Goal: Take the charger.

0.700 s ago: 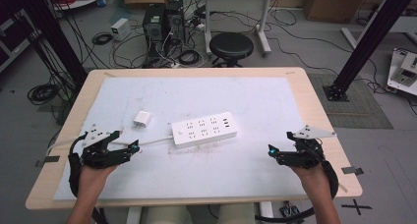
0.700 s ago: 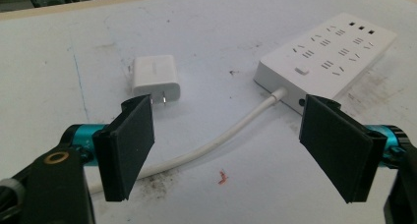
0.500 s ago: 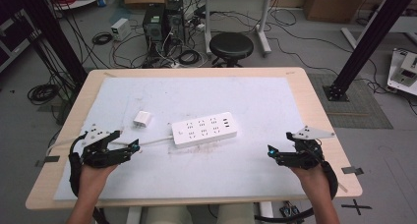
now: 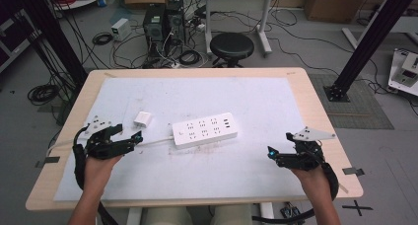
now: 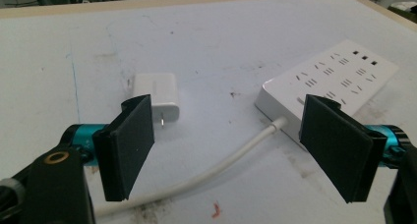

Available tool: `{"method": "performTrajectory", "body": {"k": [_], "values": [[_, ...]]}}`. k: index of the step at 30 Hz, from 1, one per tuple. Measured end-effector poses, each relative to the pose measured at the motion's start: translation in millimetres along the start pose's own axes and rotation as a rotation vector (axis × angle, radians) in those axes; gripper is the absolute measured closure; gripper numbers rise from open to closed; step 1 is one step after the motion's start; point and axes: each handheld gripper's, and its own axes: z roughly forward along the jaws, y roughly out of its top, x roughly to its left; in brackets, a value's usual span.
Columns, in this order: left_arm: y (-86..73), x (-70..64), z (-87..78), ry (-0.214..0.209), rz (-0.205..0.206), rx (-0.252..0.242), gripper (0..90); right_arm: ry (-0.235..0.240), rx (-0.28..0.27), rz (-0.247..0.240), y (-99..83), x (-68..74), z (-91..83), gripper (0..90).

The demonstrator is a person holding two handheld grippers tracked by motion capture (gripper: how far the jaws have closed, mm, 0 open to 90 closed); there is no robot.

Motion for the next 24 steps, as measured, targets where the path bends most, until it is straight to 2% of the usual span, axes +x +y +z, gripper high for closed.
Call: {"method": "performTrajectory", "body": {"k": [9, 16, 19, 24], "values": [[14.5, 4.1, 24.7, 0.057, -0.032, 0.034, 21.1, -0.001, 0.007, -0.002, 2.5, -1.5, 3.2, 17.3], [20.8, 11.5, 47.6, 0.103, 0.008, 0.065, 21.1, 0.005, 0.011, -0.003, 5.3, -1.6, 11.7, 17.3], [18.1, 16.8, 57.4, 0.119, 0.006, 0.093, 21.1, 0.008, 0.016, -0.007, 5.7, 0.0, 14.8, 17.3], [15.6, 22.2, 68.6, 0.132, -0.002, 0.096, 21.1, 0.013, 0.013, -0.005, 7.2, -0.6, 16.9, 17.3]]}}
